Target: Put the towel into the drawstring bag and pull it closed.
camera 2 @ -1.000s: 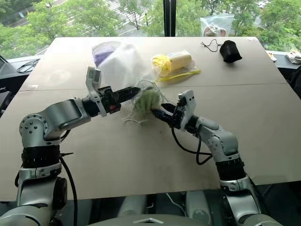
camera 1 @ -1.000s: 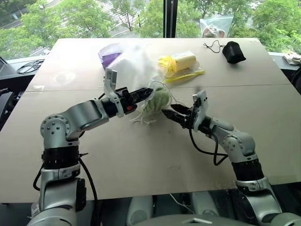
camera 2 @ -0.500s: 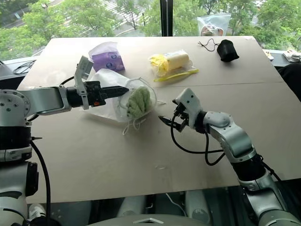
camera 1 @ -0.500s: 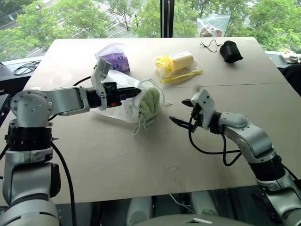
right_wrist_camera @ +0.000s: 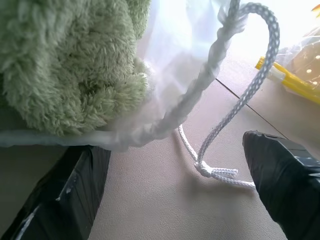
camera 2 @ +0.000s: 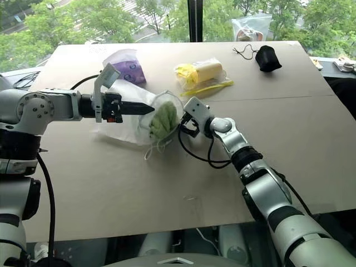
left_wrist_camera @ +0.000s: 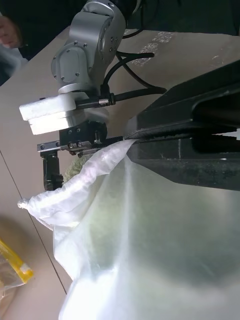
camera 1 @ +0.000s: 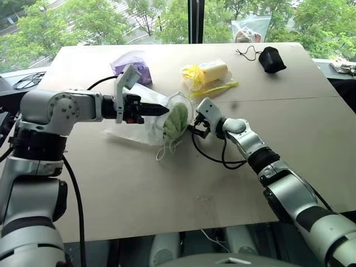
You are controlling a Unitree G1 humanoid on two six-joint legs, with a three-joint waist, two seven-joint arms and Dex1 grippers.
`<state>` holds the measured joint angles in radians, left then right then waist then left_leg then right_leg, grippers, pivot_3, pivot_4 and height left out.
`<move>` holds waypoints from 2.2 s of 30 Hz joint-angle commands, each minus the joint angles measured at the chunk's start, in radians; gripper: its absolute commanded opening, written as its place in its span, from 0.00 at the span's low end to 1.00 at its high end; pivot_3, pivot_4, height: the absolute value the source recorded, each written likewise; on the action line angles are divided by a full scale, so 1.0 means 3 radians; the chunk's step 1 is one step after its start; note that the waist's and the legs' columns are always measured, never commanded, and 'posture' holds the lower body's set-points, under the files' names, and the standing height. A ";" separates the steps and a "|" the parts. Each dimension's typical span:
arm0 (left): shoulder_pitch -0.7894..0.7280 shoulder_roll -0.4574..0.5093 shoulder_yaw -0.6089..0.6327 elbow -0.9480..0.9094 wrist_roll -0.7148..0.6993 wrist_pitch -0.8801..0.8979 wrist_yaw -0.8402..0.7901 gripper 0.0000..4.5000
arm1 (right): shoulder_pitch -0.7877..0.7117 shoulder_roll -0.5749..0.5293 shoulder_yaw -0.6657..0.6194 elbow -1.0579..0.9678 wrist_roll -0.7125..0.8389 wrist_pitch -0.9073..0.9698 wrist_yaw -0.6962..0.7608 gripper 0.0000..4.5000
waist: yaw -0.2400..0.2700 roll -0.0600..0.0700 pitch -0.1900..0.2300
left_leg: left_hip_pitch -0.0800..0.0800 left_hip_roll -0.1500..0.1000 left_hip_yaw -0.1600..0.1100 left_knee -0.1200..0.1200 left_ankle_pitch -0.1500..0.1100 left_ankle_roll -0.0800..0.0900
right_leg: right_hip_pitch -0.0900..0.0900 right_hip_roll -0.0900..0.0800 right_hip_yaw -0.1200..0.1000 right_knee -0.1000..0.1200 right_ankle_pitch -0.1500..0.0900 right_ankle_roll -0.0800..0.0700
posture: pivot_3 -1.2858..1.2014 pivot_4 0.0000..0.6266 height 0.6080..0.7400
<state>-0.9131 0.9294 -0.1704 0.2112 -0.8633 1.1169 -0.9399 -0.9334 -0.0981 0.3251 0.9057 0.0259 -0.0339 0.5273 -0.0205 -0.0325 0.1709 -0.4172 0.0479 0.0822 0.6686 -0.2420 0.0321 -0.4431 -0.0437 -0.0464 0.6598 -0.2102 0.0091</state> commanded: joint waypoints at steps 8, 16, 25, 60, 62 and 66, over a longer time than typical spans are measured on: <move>-0.0250 -0.0209 0.0077 0.0173 0.0495 -0.0177 -0.0552 0.00 | 0.0162 -0.0049 -0.0275 0.0082 -0.0167 -0.0225 -0.0139 0.01 | 0.0022 0.0000 0.0000 | 0.0000 0.0000 0.0002 0.0002 -0.0002 0.0004 | 0.0000 -0.0003 0.0003 0.0005 0.0000 0.0001 | 0.52 0.24 1.00; -0.0435 -0.0432 0.0057 0.0319 0.0743 -0.0444 -0.0863 0.00 | 0.1184 -0.0603 -0.0476 -0.1859 -0.0171 0.0510 -0.0086 0.01 | 0.0078 0.0000 0.0000 | -0.0007 -0.0003 -0.0004 0.0003 0.0002 -0.0001 | 0.0000 -0.0012 -0.0003 0.0004 -0.0005 0.0010 | 0.52 0.24 1.00; -0.0832 -0.1104 -0.0042 0.0987 0.1268 -0.1306 -0.1085 0.00 | 0.2347 -0.1020 -0.0667 -0.4424 0.0090 0.2146 -0.0039 0.01 | 0.0087 0.0006 0.0004 | -0.0015 -0.0016 -0.0011 0.0008 -0.0006 0.0012 | -0.0006 -0.0008 -0.0009 0.0005 -0.0015 0.0024 | 0.52 0.24 1.00; 0.1533 -0.1684 -0.0556 -0.0426 0.2337 -0.2083 0.0173 0.37 | 0.2391 -0.1275 -0.0918 -0.5153 0.0492 0.2982 -0.0249 0.00 | 0.0093 0.0013 -0.0007 | 0.0008 -0.0027 -0.0026 0.0016 -0.0005 0.0024 | 0.0016 -0.0007 0.0008 0.0008 -0.0013 0.0024 | 0.52 0.24 1.00; 0.1575 -0.1687 -0.0505 -0.0399 0.2335 -0.2118 0.0185 0.18 | 0.2399 -0.1265 -0.0948 -0.5135 0.0485 0.2930 -0.0282 0.00 | 0.0097 0.0014 -0.0008 | 0.0008 -0.0025 -0.0026 0.0014 -0.0005 0.0024 | 0.0016 -0.0007 0.0007 0.0007 -0.0013 0.0023 | 0.52 0.24 1.00; 0.1629 -0.1674 -0.0104 -0.0637 0.2102 -0.2196 0.0227 0.01 | 0.2226 -0.1172 -0.1142 -0.5019 0.0462 0.2708 -0.0427 0.00 | 0.0091 0.0013 -0.0009 | 0.0008 -0.0023 -0.0026 0.0014 -0.0005 0.0024 | 0.0016 -0.0009 0.0007 0.0007 -0.0014 0.0025 | 0.52 0.24 1.00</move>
<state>-0.4404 0.4161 -0.2361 0.0501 -0.2073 0.4590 -0.8693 -0.2336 -0.4531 0.0393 -0.5815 0.1660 0.8228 0.4225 0.0067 -0.0286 0.1681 -0.4148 0.0411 0.0744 0.6729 -0.2437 0.0394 -0.4385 -0.0463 -0.0442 0.6619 -0.2144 0.0165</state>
